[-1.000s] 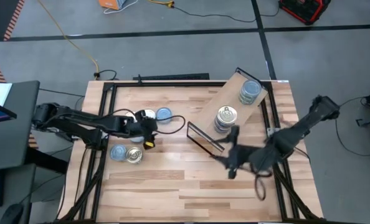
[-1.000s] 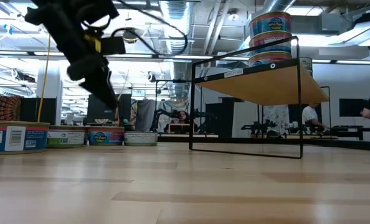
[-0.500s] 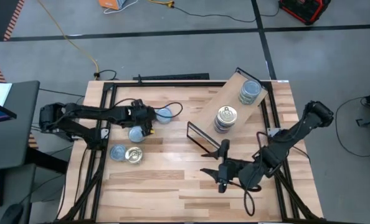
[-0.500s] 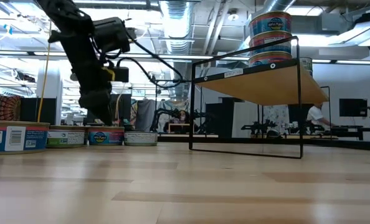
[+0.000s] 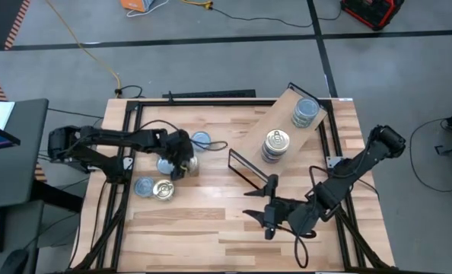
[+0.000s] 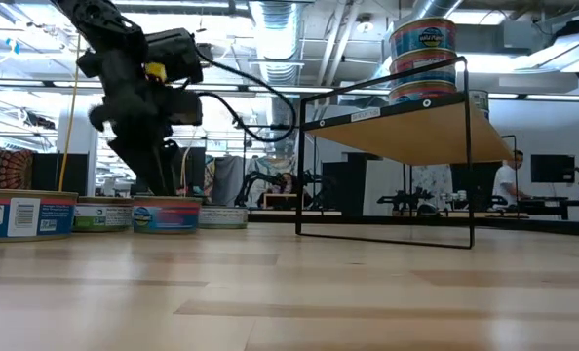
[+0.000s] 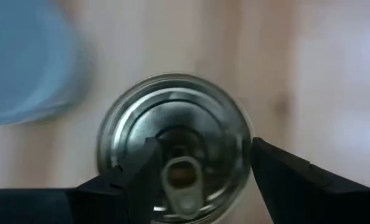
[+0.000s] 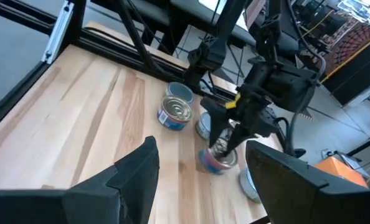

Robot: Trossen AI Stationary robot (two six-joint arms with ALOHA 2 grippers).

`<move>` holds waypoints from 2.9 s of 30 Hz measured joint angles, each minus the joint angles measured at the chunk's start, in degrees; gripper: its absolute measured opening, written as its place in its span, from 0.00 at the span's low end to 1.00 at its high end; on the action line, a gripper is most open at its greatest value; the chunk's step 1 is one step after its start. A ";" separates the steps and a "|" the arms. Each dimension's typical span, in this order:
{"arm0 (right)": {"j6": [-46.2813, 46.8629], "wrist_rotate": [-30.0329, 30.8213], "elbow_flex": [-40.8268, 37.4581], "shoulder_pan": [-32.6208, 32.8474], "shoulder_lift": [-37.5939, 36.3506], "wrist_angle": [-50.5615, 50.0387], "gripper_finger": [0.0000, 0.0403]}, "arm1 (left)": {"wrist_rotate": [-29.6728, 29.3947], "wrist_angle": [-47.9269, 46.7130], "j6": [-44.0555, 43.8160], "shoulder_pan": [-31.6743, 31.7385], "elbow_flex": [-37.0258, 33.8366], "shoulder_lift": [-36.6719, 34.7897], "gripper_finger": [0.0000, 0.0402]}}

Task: Stack canned seafood by type on shelf
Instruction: Move the blue and pink tuna can to the center of the table, then stack the blue and pink tuna can on the shelf

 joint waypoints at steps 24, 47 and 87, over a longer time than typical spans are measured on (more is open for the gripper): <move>8.07 -0.28 0.00 0.98 0.12 0.20 0.68 | -35.82 -9.63 -13.80 -27.26 6.63 0.93 0.59; 1.90 3.40 0.68 6.53 5.22 12.26 0.68 | -25.90 21.89 -12.37 -33.78 5.73 13.42 0.59; 6.00 7.52 0.66 6.52 5.16 7.53 0.68 | -55.17 2.32 1.30 -52.00 21.82 32.68 0.15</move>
